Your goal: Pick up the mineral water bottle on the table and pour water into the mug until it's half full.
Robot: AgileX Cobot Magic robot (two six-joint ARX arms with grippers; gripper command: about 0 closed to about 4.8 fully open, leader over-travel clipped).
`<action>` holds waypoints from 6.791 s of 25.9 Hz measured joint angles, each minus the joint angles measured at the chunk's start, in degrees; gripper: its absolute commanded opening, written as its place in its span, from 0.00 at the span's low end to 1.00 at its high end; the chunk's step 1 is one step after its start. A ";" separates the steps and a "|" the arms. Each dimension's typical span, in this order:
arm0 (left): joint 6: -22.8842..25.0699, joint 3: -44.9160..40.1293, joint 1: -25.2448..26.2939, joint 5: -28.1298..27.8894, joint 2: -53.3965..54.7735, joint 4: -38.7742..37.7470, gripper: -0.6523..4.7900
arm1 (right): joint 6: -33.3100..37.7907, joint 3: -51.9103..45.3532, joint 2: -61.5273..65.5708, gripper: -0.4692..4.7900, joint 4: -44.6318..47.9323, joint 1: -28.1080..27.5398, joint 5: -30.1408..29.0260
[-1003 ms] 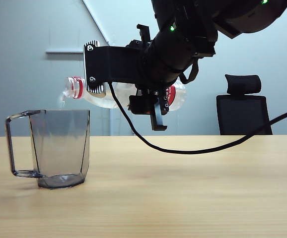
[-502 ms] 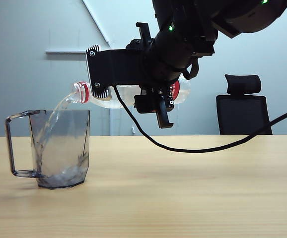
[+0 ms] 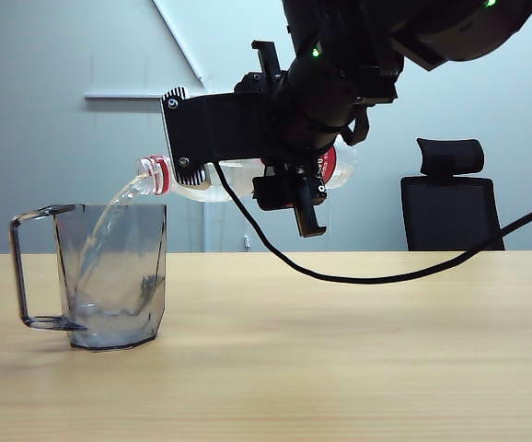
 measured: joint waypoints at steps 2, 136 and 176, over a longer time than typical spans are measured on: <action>0.00 0.00 0.00 0.00 0.00 0.00 0.12 | -0.02 0.00 0.00 0.57 0.07 0.00 0.00; 0.00 0.02 19.56 0.13 -0.02 0.00 0.12 | 103.54 -46.01 -40.04 1.00 9.11 3.65 -3.45; 0.00 0.00 24.79 0.35 -0.02 -0.13 0.12 | 102.51 -46.29 -97.29 0.07 -36.35 8.44 -1.09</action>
